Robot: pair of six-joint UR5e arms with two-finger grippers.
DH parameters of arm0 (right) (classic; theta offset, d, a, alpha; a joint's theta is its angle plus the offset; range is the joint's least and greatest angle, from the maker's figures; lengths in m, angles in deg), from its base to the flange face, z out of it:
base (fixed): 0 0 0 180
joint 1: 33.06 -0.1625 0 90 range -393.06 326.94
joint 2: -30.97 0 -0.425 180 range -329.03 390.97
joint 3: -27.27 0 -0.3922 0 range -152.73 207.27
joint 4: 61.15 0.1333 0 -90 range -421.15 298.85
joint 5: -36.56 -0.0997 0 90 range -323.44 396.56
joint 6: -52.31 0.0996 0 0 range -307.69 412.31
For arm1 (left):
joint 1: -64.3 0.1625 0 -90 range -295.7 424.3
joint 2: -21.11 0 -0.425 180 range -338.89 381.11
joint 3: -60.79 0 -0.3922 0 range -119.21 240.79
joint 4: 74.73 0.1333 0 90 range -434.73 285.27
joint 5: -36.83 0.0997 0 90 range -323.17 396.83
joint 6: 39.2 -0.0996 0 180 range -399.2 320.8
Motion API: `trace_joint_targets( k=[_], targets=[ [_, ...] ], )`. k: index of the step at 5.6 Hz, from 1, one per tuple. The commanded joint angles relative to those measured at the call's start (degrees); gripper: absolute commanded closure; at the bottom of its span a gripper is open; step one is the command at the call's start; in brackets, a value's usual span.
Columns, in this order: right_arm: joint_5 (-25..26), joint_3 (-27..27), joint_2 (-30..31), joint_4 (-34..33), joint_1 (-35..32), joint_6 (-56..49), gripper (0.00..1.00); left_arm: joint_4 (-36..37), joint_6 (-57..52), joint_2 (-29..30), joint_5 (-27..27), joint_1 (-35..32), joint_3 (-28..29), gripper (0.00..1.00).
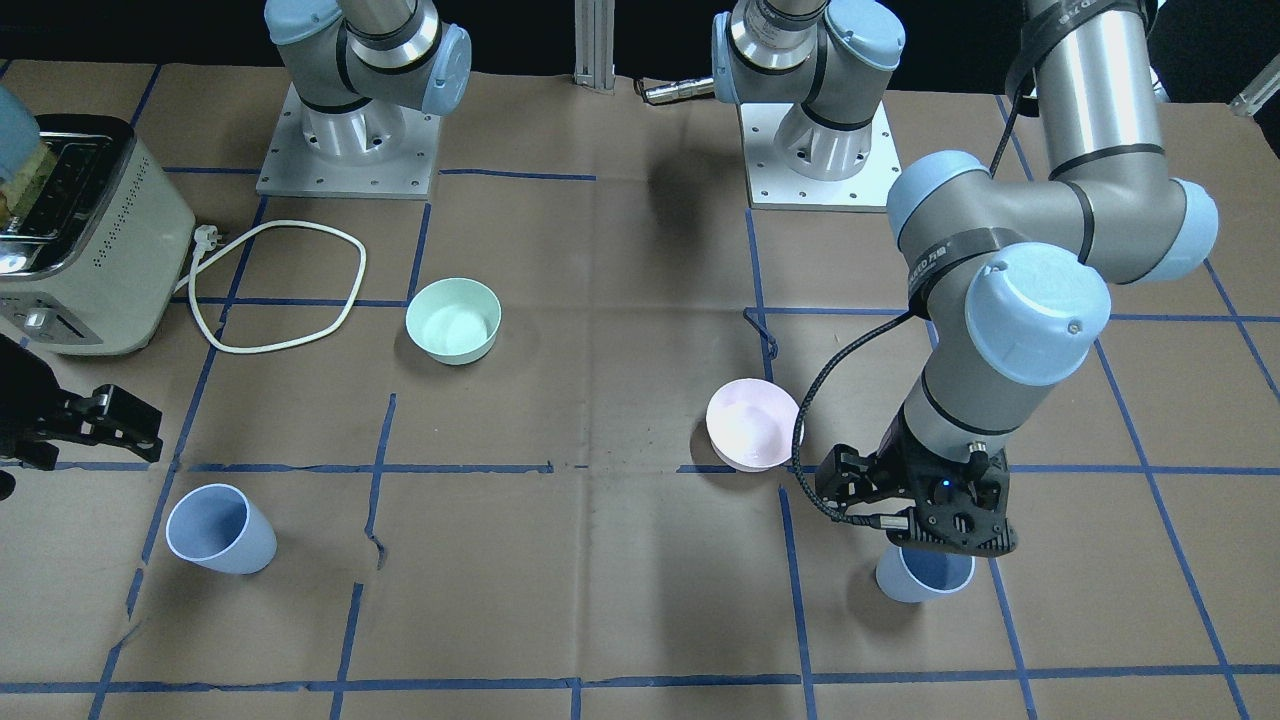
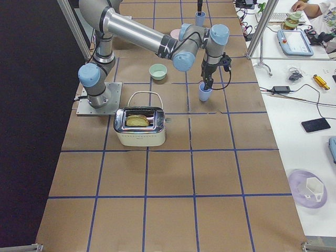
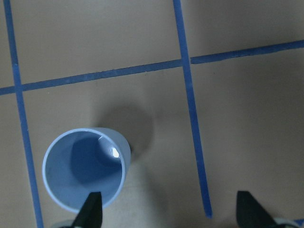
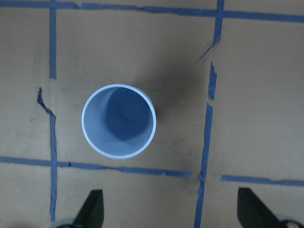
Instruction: Stack blue cups with both arms
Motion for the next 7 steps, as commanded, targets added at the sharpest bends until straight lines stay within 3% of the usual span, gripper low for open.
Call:
trace_joint_targets(
  k=[1,2,3,4,5,6,7],
  targets=[
    [0.1,3.5,-4.3,-8.9,-0.7,0.7,0.00,2.3,-0.3,4.6,0.1,1.5,-1.0,0.01],
    [0.1,3.5,-5.5,-8.9,-0.7,0.7,0.00,2.1,0.5,5.7,0.2,2.0,-1.0,0.01],
    [0.0,3.5,-7.7,-11.1,-0.7,0.7,0.00,2.2,0.6,6.4,0.9,2.0,-1.1,0.13],
    [0.1,3.7,-8.8,-11.2,-0.7,0.7,0.00,2.5,0.6,6.4,2.4,2.0,-1.0,0.47],
    [0.0,3.5,-8.6,-10.9,-0.9,0.6,0.38,2.8,0.8,6.3,3.9,2.0,-1.0,0.85],
    [0.1,3.4,-8.2,-10.7,-1.9,0.9,0.83,2.7,0.8,5.8,4.0,2.0,-0.7,1.00],
    [0.0,3.2,-8.1,-10.3,-2.6,3.4,0.93,2.1,0.7,5.5,4.0,2.0,0.0,1.00]
  ],
)
